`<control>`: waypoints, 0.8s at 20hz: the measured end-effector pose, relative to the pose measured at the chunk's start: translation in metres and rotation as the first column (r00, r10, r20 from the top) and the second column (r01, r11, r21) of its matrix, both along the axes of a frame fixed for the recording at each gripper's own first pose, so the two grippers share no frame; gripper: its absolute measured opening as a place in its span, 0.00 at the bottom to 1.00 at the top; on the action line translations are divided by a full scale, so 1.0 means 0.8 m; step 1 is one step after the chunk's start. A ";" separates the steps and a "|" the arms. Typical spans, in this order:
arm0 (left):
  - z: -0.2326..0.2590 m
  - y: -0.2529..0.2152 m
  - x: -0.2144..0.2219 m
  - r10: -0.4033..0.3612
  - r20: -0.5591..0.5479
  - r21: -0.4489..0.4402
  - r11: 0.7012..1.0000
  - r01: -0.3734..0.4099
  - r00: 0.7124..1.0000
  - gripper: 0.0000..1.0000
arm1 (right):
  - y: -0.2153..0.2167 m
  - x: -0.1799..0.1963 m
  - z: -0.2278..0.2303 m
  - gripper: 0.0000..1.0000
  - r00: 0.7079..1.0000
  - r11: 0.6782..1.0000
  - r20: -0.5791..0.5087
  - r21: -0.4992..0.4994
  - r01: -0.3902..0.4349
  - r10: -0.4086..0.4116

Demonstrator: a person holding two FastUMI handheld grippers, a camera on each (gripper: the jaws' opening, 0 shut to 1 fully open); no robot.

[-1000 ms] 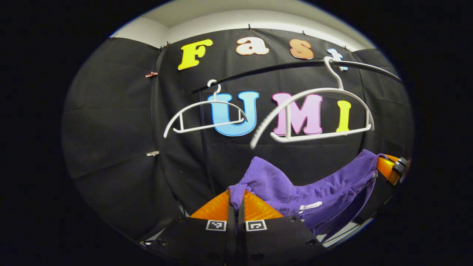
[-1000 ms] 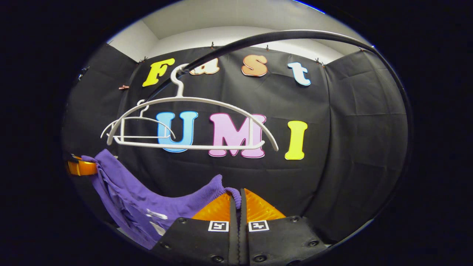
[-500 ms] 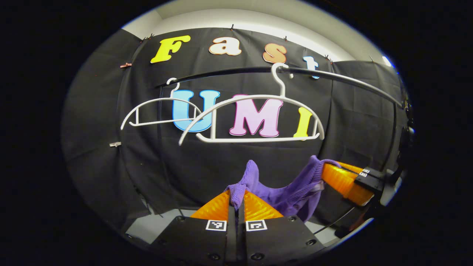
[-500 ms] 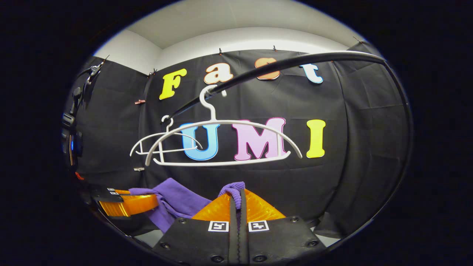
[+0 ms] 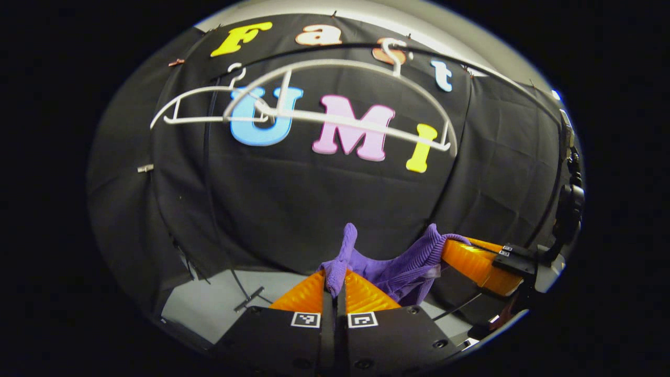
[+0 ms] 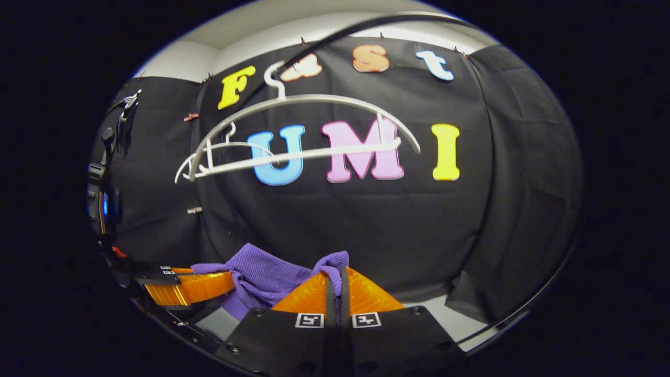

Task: Grasp the clothes on the hanger with both hands and then place them into the laundry hamper below.

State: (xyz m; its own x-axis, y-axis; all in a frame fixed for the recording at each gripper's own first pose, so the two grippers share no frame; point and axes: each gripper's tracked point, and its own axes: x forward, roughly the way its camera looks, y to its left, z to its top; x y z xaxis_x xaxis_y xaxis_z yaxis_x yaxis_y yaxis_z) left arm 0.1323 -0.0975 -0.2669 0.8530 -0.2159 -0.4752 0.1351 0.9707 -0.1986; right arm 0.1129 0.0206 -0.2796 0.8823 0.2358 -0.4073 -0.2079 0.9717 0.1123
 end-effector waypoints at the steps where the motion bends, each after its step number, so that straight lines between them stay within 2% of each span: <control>1: -0.028 0.001 -0.003 0.000 -0.046 0.005 1.000 0.000 0.999 0.05 | -0.008 -0.003 -0.029 0.05 0.999 1.000 -0.051 -0.005 0.003 -0.004; 6: -0.138 -0.008 -0.012 0.015 -0.250 0.009 1.000 -0.013 0.968 0.05 | -0.035 -0.028 -0.151 0.05 0.971 0.996 -0.237 -0.084 -0.001 -0.019; 9: -0.198 -0.012 -0.029 0.024 -0.344 0.064 0.998 -0.002 0.939 0.05 | -0.041 -0.047 -0.210 0.05 0.942 0.992 -0.336 -0.122 -0.030 -0.012; 13: -0.235 -0.008 -0.047 0.022 -0.439 0.119 0.992 0.034 0.898 0.03 | -0.045 -0.073 -0.269 0.05 0.895 0.989 -0.446 -0.142 -0.049 -0.020; 16: -0.259 -0.012 -0.067 0.041 -0.497 0.127 0.992 0.026 0.867 0.05 | -0.057 -0.090 -0.301 0.05 0.859 0.987 -0.510 -0.158 -0.038 -0.048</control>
